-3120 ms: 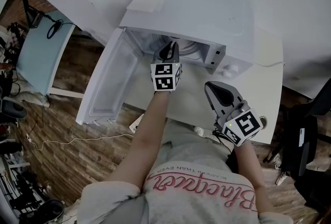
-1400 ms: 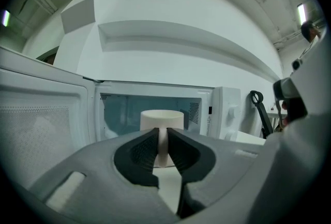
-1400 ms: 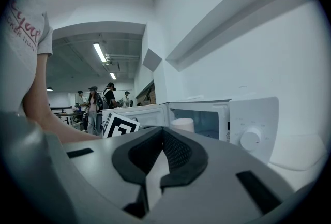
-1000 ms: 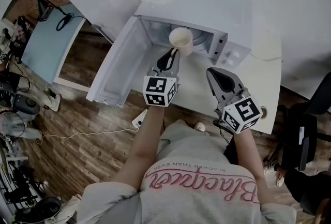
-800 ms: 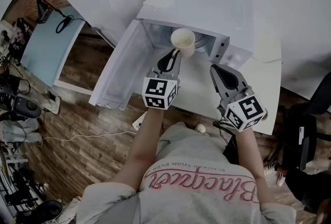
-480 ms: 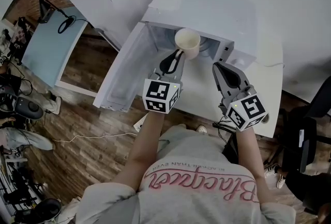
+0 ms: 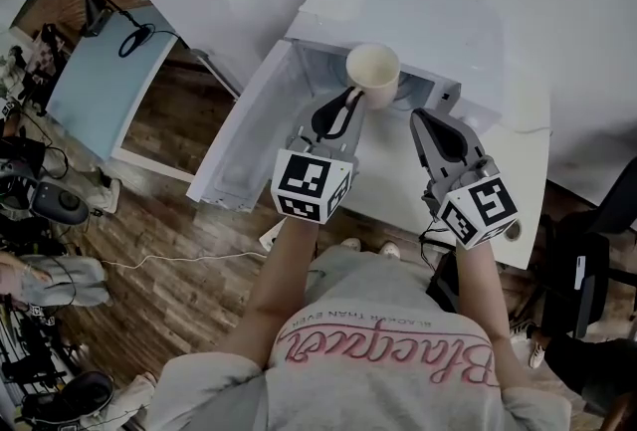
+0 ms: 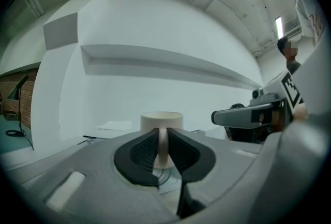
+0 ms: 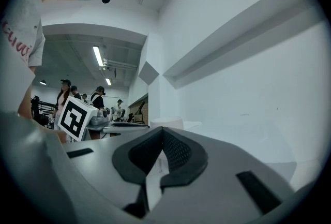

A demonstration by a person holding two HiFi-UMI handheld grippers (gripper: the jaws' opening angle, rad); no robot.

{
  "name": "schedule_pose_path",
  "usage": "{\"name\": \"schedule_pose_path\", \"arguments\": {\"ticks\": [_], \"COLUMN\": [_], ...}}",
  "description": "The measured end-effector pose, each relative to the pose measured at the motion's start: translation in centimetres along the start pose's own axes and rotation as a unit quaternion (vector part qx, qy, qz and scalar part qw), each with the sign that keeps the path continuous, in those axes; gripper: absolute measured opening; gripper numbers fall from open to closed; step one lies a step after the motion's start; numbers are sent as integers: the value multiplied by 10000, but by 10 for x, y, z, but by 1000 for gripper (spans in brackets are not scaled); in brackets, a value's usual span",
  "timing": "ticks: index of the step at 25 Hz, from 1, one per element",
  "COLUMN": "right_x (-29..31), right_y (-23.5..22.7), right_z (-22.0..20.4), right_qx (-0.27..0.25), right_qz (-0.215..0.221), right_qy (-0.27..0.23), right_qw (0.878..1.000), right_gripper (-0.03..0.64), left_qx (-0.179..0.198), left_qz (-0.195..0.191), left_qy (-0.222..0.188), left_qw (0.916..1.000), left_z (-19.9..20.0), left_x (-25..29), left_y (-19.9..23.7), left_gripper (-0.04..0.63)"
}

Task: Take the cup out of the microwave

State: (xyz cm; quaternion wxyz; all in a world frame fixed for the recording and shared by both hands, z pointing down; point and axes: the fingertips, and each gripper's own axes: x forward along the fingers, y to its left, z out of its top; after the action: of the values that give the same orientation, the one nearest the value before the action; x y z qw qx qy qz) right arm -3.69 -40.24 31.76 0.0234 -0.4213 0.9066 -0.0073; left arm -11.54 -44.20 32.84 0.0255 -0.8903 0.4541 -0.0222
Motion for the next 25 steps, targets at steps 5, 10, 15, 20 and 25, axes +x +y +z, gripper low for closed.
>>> {"name": "schedule_pose_path", "arguments": {"ticks": [5, 10, 15, 20, 25], "right_x": [4, 6, 1, -2, 1], "right_y": [-1, -5, -15, -18, -16], "right_z": [15, 28, 40, 53, 59], "right_qx": [-53, -79, -8, -153, -242], "right_qz": [-88, -206, -524, -797, -828], "right_qy": [-99, -216, -253, -250, -224], "right_qw": [9999, 9995, 9983, 9964, 9960], "right_gripper": [11, 11, 11, 11, 11], "left_qx": [20, 43, 153, 262, 306], "left_qz": [-6, -30, -67, -50, -69], "left_qy": [-105, -172, -335, -489, -576], "left_qw": [9999, 9998, 9993, 9984, 9978], "left_z": [20, 34, 55, 73, 81], "left_x": [-3, -3, -2, 0, 0], "left_y": [0, 0, -5, -10, -13], "left_gripper": [51, 51, 51, 51, 51]}}
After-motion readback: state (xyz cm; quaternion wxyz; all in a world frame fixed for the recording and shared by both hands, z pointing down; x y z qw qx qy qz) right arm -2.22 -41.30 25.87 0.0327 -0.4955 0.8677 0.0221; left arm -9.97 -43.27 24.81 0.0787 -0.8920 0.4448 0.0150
